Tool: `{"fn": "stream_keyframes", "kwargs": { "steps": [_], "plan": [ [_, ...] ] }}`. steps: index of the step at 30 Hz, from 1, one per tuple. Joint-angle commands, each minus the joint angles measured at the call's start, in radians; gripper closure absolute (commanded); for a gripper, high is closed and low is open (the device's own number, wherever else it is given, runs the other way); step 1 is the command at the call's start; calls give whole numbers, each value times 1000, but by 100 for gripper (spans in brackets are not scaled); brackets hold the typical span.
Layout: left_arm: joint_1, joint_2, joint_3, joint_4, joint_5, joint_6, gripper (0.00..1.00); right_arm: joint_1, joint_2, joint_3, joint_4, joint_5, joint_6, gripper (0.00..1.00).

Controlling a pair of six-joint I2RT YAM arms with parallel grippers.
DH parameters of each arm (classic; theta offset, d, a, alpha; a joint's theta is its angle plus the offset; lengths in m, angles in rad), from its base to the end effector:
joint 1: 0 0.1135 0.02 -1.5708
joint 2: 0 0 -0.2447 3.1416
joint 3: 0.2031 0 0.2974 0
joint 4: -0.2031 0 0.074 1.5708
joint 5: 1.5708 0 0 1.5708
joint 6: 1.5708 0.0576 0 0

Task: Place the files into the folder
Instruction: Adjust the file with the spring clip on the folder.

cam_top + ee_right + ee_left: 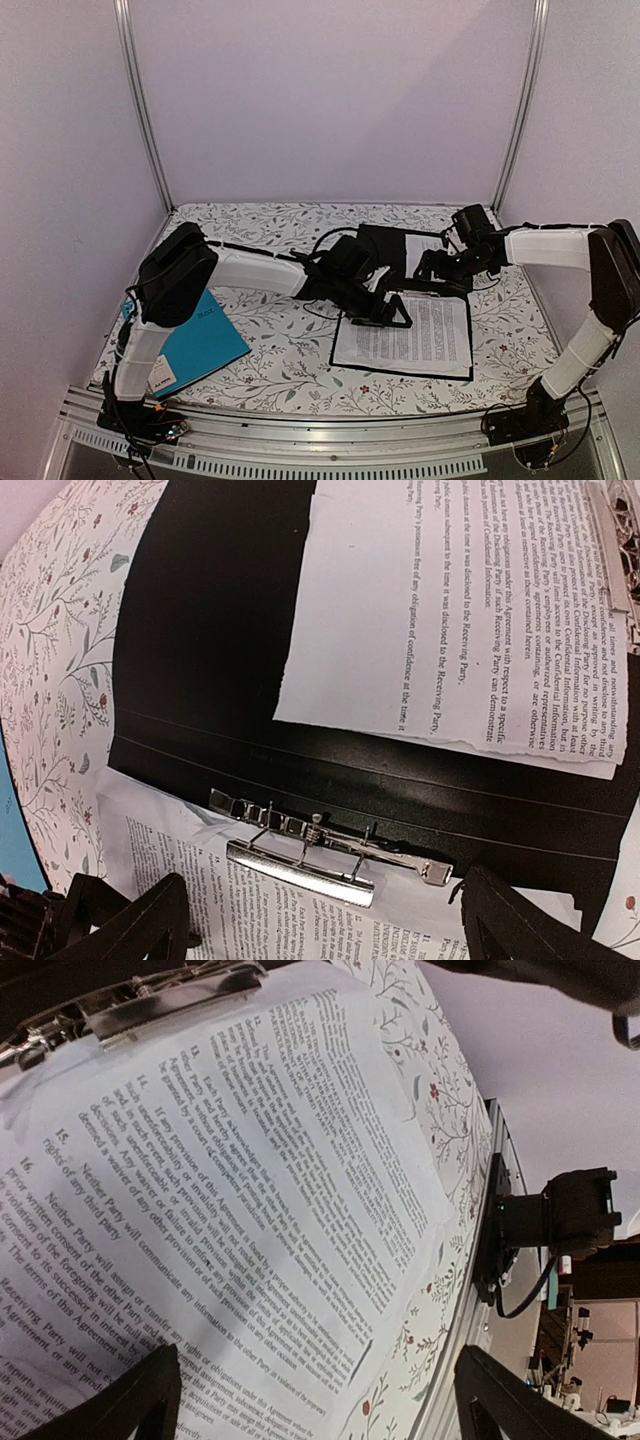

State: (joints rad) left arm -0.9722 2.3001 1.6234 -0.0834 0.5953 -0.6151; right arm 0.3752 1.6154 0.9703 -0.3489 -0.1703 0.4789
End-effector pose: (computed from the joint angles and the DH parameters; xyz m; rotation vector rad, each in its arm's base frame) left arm 0.2753 -0.4609 0.0765 0.8109 2.5362 -1.3755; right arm 0.3417 0.1451 0.1211 0.0700 2.6360 0.5287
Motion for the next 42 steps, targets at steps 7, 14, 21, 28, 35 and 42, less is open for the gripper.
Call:
{"fn": "stream_keyframes", "kwargs": {
  "steps": [7,14,21,28,35,42],
  "plan": [
    [12,23,24,-68,-9,5,6,-31,71,-46,64,-74,29,7],
    [12,22,20,-73,-18,4,6,-31,25,-88,71,-68,34,7],
    [12,24,26,-84,-27,4,6,-32,-34,-92,68,-57,14,7],
    [12,27,29,-93,-37,-1,6,-31,-73,-104,61,-78,4,7],
    [12,28,32,-95,-40,-5,6,-31,-132,-185,51,-125,20,8],
    [11,29,33,-96,-42,-8,7,-30,-218,-261,20,-132,32,9]
  ]
}}
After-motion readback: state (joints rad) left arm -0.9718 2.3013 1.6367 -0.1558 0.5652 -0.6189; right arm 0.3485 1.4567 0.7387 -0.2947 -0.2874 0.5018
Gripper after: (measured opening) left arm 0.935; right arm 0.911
